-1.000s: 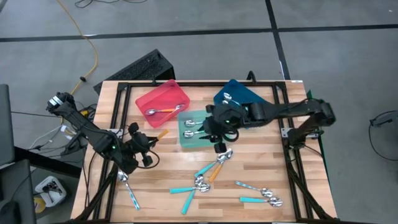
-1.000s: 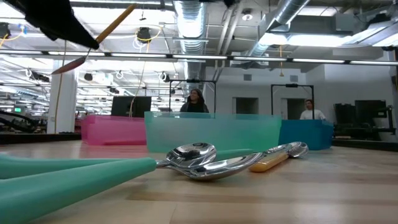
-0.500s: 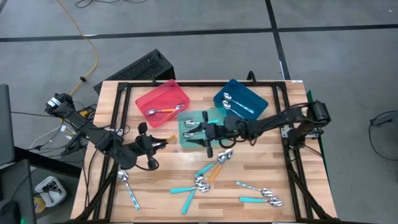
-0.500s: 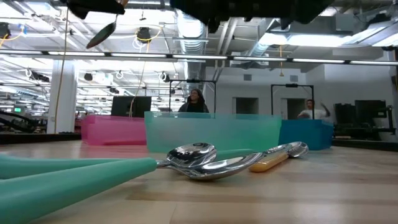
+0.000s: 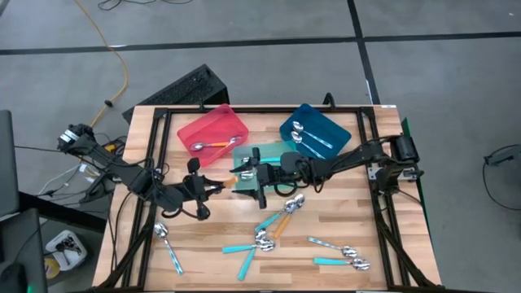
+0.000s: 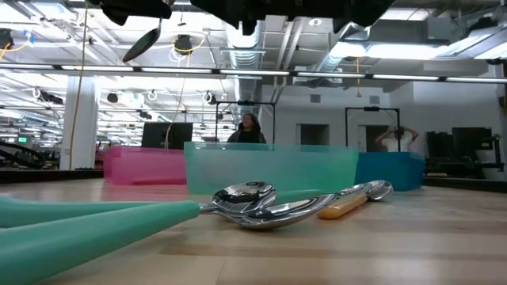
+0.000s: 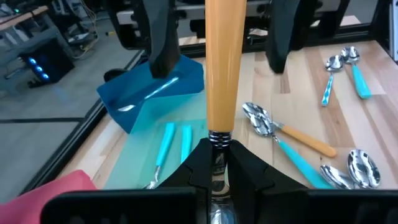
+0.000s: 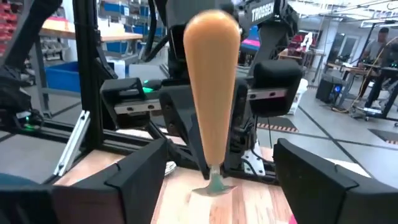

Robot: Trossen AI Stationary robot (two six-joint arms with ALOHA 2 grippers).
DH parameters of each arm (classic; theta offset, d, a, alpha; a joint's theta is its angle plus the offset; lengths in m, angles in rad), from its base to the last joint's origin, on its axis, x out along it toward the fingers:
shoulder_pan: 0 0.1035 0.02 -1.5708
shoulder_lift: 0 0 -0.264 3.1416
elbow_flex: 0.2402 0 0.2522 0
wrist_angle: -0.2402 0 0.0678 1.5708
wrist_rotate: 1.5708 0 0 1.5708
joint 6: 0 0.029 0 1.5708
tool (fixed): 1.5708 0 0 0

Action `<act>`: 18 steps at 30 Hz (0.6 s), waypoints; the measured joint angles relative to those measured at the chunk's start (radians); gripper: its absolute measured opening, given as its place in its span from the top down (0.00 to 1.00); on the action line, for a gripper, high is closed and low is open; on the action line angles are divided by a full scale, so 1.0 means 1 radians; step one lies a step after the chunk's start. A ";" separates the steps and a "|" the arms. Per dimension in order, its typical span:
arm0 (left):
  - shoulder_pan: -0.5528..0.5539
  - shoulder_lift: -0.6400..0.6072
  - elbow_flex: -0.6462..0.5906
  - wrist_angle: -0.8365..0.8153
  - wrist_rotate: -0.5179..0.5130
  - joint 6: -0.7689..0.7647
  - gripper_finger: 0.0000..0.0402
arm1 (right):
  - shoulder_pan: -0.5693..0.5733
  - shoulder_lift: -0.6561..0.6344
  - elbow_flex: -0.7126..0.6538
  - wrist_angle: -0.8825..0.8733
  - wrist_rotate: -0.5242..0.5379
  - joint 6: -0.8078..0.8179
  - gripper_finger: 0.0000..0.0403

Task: Sort silverware by color (type)
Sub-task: Put the left orange spoon into the red bin

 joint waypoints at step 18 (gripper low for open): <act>0.114 -0.001 -0.084 0.216 0.152 0.140 0.96 | 0.016 0.002 0.029 -0.048 -0.021 -0.036 0.22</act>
